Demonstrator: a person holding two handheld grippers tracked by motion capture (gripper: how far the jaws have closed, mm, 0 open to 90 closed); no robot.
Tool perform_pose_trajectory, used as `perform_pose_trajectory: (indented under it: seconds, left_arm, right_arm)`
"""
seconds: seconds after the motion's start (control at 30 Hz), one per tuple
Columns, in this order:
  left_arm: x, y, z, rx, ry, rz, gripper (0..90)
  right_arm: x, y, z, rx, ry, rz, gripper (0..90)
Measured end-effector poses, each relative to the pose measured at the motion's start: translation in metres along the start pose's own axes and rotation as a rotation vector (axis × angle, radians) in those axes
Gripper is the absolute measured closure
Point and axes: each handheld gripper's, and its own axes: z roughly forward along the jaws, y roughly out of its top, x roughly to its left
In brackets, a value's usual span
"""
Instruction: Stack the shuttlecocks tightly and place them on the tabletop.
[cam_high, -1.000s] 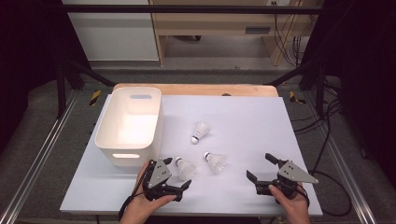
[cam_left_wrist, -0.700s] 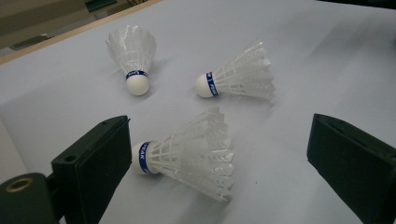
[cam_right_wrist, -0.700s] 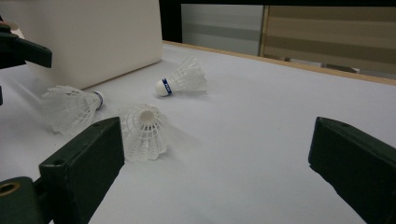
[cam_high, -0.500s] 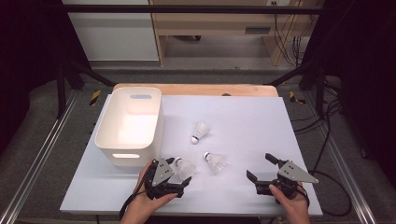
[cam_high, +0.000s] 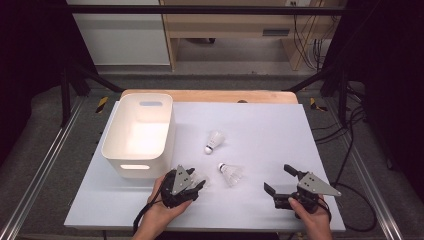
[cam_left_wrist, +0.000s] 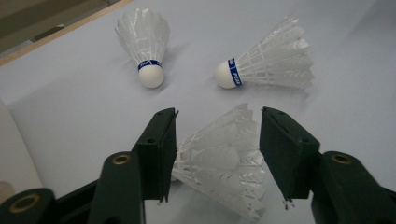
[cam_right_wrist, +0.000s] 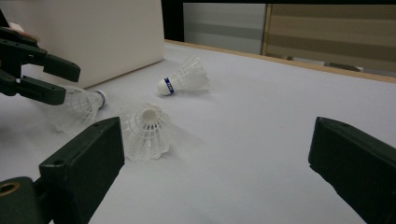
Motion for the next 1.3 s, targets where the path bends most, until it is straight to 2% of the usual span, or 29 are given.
perform_pose_trajectory:
  seconds: [0.2,0.5,0.67,0.8,0.87,0.97,1.3]
  left_arm:
    - [0.0,0.0,0.004,0.012,0.019,0.012,59.2]
    - [0.0,0.006,0.013,0.014,0.007,0.05,69.1]
    - [0.0,0.013,0.02,0.01,0.0,0.041,75.5]
    - [0.001,0.017,0.024,0.007,0.005,0.003,82.0]
    - [0.001,0.02,0.026,0.012,0.008,0.002,85.4]
    - [0.002,0.023,0.028,0.009,0.028,-0.006,89.3]
    - [0.014,0.033,0.028,-0.012,0.146,-0.06,90.0]
  right_arm:
    - [0.0,0.0,0.0,0.002,0.005,0.003,4.0]
    - [0.0,0.0,0.001,0.005,0.006,0.002,4.1]
    - [0.0,0.0,0.001,0.004,0.01,0.001,4.1]
    - [0.0,0.0,0.0,0.005,0.009,0.004,4.1]
    - [0.0,0.0,0.0,0.005,0.009,0.005,4.1]
    - [0.0,0.0,0.001,0.004,0.013,0.003,4.1]
    - [0.0,0.0,0.0,0.003,0.015,0.006,4.0]
